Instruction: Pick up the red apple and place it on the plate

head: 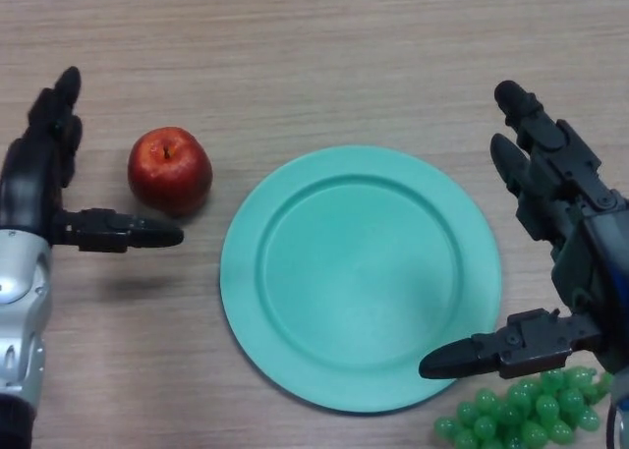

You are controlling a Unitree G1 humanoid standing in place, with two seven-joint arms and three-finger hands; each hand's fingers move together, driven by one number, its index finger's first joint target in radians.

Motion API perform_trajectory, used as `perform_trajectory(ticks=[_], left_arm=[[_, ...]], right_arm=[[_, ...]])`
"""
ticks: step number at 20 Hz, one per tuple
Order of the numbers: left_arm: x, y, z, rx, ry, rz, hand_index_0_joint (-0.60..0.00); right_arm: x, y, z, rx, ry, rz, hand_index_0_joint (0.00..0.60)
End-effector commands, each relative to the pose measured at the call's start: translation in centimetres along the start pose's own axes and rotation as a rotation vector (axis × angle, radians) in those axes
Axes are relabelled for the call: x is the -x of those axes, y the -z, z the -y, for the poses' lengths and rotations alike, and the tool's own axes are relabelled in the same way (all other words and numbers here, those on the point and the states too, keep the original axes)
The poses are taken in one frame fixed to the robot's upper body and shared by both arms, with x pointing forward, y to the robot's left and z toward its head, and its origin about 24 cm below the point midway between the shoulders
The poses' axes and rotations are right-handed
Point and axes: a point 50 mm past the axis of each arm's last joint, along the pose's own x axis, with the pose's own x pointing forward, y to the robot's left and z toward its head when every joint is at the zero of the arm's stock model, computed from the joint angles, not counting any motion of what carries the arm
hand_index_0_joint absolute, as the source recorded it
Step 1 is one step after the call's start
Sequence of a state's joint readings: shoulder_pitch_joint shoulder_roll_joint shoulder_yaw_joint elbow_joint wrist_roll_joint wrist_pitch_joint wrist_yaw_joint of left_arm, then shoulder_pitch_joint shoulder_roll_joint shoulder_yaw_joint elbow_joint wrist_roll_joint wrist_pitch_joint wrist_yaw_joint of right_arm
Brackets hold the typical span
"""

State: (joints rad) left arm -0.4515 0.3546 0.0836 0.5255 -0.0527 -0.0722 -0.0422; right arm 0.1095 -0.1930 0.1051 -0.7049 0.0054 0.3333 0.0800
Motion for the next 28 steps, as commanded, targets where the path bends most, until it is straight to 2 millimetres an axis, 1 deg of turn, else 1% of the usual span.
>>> perform_trajectory(ticks=[1,4,6,8,9,10,11,12,13,16,18,21,22,23,24,25,26,27,28], left_arm=[[-1.2,-4.8,-1.4,-0.043,-0.030,0.268,0.000],[-2.0,-5.0,-1.0,-0.083,-0.038,0.314,0.000],[-2.1,-5.3,-0.7,-0.104,-0.060,0.365,0.000],[-2.1,-4.9,-0.3,-0.207,-0.077,0.370,0.000],[-2.1,-4.8,-0.3,-0.214,-0.072,0.366,-0.100],[-2.1,-4.6,-0.1,-0.228,-0.060,0.354,-0.250],[-2.1,-4.4,0.0,-0.238,-0.049,0.339,-0.351],[-2.0,-4.0,0.1,-0.254,-0.037,0.312,-0.500],[-2.0,-3.7,0.2,-0.270,-0.036,0.282,-0.597],[-1.7,-3.2,0.1,-0.270,-0.050,0.252,-0.600],[-1.5,-3.5,-0.2,-0.276,-0.052,0.250,-0.600],[-1.1,-4.6,-1.4,-0.272,-0.110,0.292,-0.600],[-0.7,-5.4,-2.1,-0.246,-0.133,0.315,-0.600],[-0.7,-5.5,-2.1,-0.244,-0.131,0.317,-0.600],[-0.5,-5.9,-2.2,-0.244,-0.128,0.327,-0.600],[-0.2,-6.4,-2.1,-0.246,-0.118,0.340,-0.600],[0.7,-7.4,-1.7,-0.260,-0.083,0.370,-0.600],[0.9,-7.6,-1.4,-0.262,-0.070,0.379,-0.600],[1.5,-8.1,-0.7,-0.262,-0.041,0.399,-0.600]], right_arm=[[0.5,-3.3,0.9,0.015,0.037,0.232,0.000],[0.5,-3.4,1.2,0.026,0.043,0.236,0.000],[0.6,-3.3,1.2,0.033,0.042,0.238,0.000],[0.7,-3.4,1.2,0.034,0.041,0.239,0.000],[0.7,-3.4,1.2,0.034,0.041,0.239,0.000],[0.7,-3.5,1.3,0.034,0.040,0.238,0.000],[0.7,-3.5,1.3,0.034,0.038,0.238,0.000],[0.7,-3.5,1.3,0.033,0.035,0.235,0.000],[0.9,-3.5,1.3,0.031,0.028,0.230,0.000],[1.1,-3.6,1.1,0.028,0.023,0.224,0.000],[1.1,-3.9,1.1,0.028,0.022,0.227,0.000],[1.1,-4.1,1.0,0.024,0.024,0.235,0.000],[1.1,-4.1,0.9,0.024,0.022,0.241,0.000],[1.1,-4.1,0.9,0.024,0.022,0.241,0.100],[1.1,-4.1,0.9,0.023,0.021,0.241,0.250],[1.2,-4.2,0.9,0.022,0.021,0.242,0.350],[1.1,-4.2,1.0,0.020,0.021,0.243,0.500],[1.1,-4.2,1.0,0.019,0.021,0.243,0.400],[1.1,-4.3,1.0,0.018,0.022,0.244,0.250]])
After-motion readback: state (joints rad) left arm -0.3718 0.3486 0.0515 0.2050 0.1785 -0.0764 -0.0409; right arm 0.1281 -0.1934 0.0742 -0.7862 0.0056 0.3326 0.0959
